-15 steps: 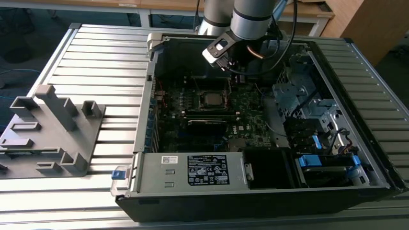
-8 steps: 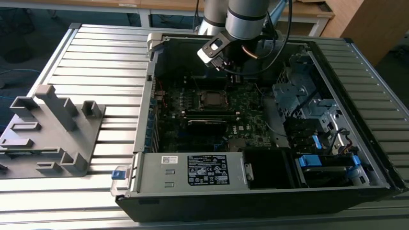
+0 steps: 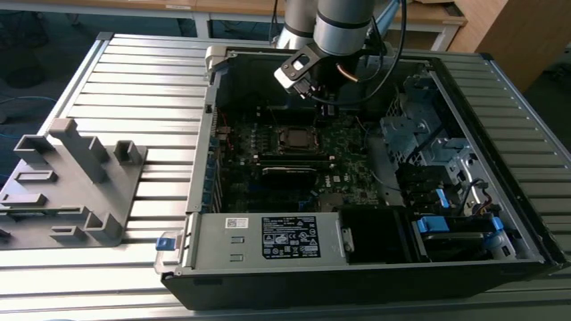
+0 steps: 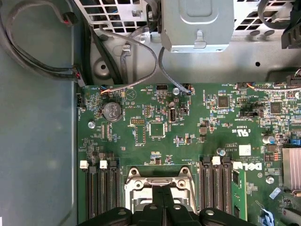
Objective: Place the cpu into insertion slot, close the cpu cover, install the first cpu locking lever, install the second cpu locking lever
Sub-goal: 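Close the cpu cover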
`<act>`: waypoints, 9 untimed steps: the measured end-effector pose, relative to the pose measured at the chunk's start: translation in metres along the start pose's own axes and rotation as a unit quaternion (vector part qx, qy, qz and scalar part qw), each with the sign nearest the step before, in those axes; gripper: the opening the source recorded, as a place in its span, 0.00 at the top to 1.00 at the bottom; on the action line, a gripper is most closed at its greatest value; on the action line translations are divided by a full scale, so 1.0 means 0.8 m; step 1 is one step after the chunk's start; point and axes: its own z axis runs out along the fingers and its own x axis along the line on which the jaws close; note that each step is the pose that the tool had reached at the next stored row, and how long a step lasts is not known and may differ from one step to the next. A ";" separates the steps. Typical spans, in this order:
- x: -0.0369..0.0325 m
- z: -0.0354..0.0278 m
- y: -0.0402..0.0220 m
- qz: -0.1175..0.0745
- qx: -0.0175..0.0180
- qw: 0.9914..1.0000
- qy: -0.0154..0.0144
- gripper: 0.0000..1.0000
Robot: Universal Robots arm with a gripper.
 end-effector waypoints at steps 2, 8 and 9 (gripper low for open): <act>0.0000 0.0000 -0.0001 0.000 0.000 1.000 0.000 0.89; -0.0001 0.0000 -0.0037 0.000 0.000 1.000 0.000 0.89; -0.0002 0.0000 -0.0053 0.000 0.000 1.000 0.000 0.89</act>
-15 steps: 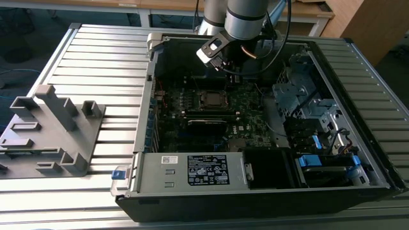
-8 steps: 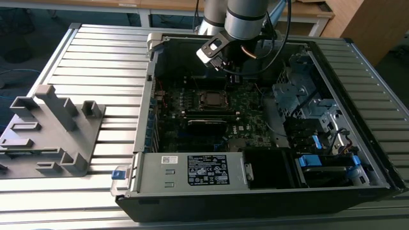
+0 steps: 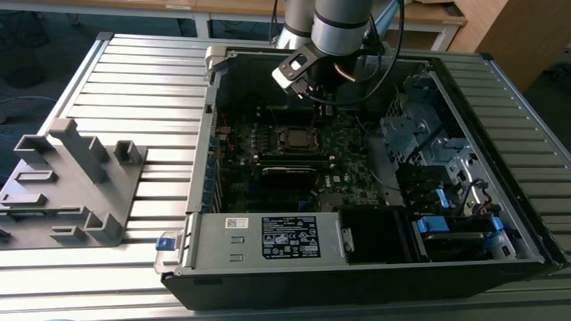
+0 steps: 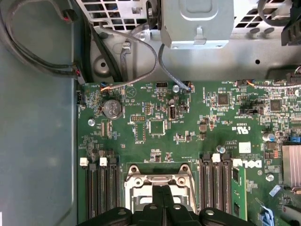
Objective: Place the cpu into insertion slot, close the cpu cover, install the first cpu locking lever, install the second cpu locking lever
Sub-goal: 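Close the cpu cover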
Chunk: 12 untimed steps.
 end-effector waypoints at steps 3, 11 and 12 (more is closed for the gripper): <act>-0.0002 0.0000 -0.0045 0.000 0.000 1.000 0.000 0.89; -0.0003 0.0000 -0.0065 0.000 0.000 1.000 0.000 0.89; -0.0003 0.0000 -0.0065 0.000 0.000 1.000 0.000 0.89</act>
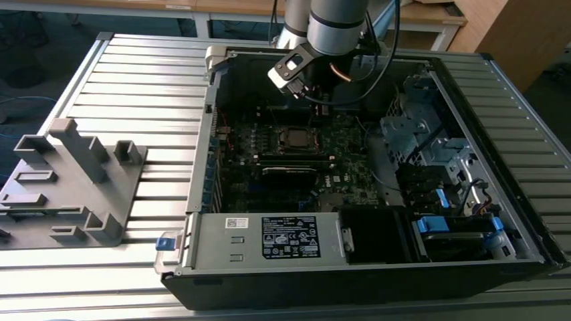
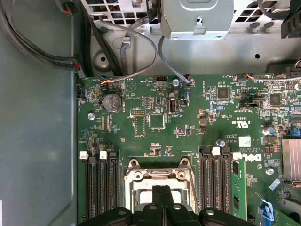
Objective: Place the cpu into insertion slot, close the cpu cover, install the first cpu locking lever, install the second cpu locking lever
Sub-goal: 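Close the cpu cover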
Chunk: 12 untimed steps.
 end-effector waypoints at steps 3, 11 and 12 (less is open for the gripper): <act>0.0000 0.0000 -0.0003 0.000 0.000 1.000 0.000 0.89; -0.0002 0.0001 -0.0056 0.000 0.000 1.000 0.000 0.89; -0.0002 0.0001 -0.0057 0.000 0.000 1.000 0.000 0.89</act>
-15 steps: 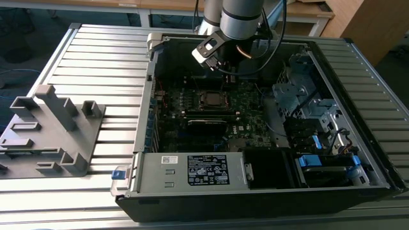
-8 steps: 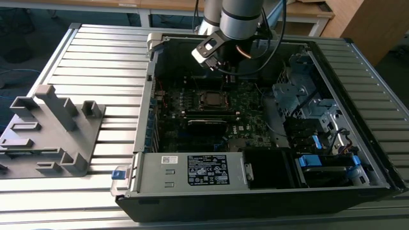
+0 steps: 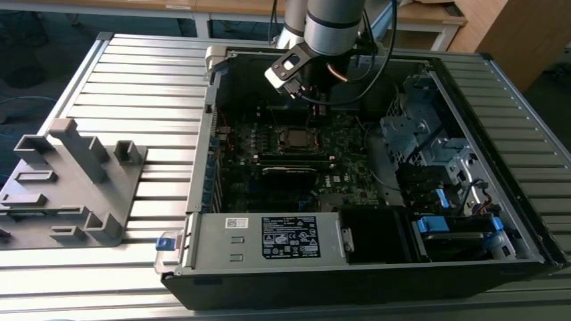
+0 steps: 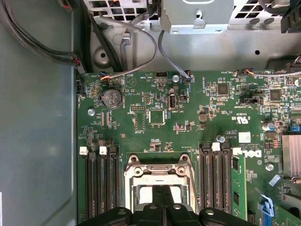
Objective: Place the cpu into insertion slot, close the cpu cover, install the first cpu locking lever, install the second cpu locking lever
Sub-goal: 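Close the cpu cover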
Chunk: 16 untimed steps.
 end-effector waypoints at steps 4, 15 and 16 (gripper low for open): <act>0.0000 0.0000 -0.0001 0.000 0.000 1.000 0.000 0.89; 0.0000 0.0000 -0.0006 -0.019 0.000 1.000 0.000 0.89; 0.0000 0.0000 -0.0006 -0.019 0.000 1.000 0.000 0.89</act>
